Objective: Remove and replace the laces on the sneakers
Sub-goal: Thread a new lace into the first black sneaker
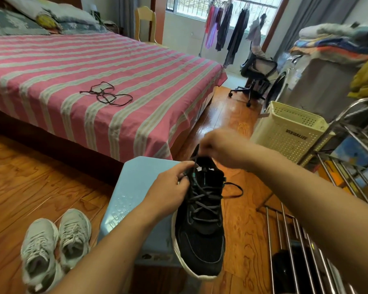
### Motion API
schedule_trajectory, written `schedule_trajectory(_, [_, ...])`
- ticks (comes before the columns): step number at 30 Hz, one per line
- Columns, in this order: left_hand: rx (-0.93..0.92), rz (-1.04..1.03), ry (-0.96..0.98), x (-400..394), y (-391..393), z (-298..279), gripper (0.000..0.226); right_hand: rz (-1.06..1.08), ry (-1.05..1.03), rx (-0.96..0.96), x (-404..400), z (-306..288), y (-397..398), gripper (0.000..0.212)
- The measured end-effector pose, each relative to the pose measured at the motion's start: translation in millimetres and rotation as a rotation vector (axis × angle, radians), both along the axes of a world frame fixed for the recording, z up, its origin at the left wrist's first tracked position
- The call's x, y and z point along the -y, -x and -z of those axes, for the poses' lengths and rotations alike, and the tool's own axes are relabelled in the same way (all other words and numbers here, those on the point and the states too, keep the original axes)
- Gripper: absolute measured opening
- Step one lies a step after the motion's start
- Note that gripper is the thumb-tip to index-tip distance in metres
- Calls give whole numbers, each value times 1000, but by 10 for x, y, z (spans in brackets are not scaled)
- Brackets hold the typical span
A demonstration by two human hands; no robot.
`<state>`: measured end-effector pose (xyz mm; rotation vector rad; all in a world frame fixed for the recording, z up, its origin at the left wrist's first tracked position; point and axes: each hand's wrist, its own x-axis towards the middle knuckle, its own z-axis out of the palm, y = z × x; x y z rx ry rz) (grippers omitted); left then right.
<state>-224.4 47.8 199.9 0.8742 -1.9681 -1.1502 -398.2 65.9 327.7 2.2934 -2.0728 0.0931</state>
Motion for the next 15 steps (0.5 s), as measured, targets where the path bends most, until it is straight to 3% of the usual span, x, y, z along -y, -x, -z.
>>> schedule_trajectory(3, [17, 14, 63, 23, 3, 22, 44, 418, 592, 672, 179, -240, 272, 17])
schedule_trajectory(5, [28, 10, 74, 32, 24, 19, 42, 600, 779, 913, 234, -244, 379, 20])
schedule_trajectory(9, [-9, -35, 28, 24, 51, 43, 33, 565, 334, 916, 251, 210, 343, 15])
schedule_trajectory(11, [-100, -105, -61, 37, 20, -1, 33, 487, 191, 709, 156, 348, 310, 38])
schedule_trajectory(13, [-216, -196, -182, 21, -69, -106, 30, 455, 271, 644, 2, 358, 254, 39])
schedule_trajectory(15, [-359, -224, -286, -24, -217, -253, 21, 415, 431, 623, -225, 329, 111, 16])
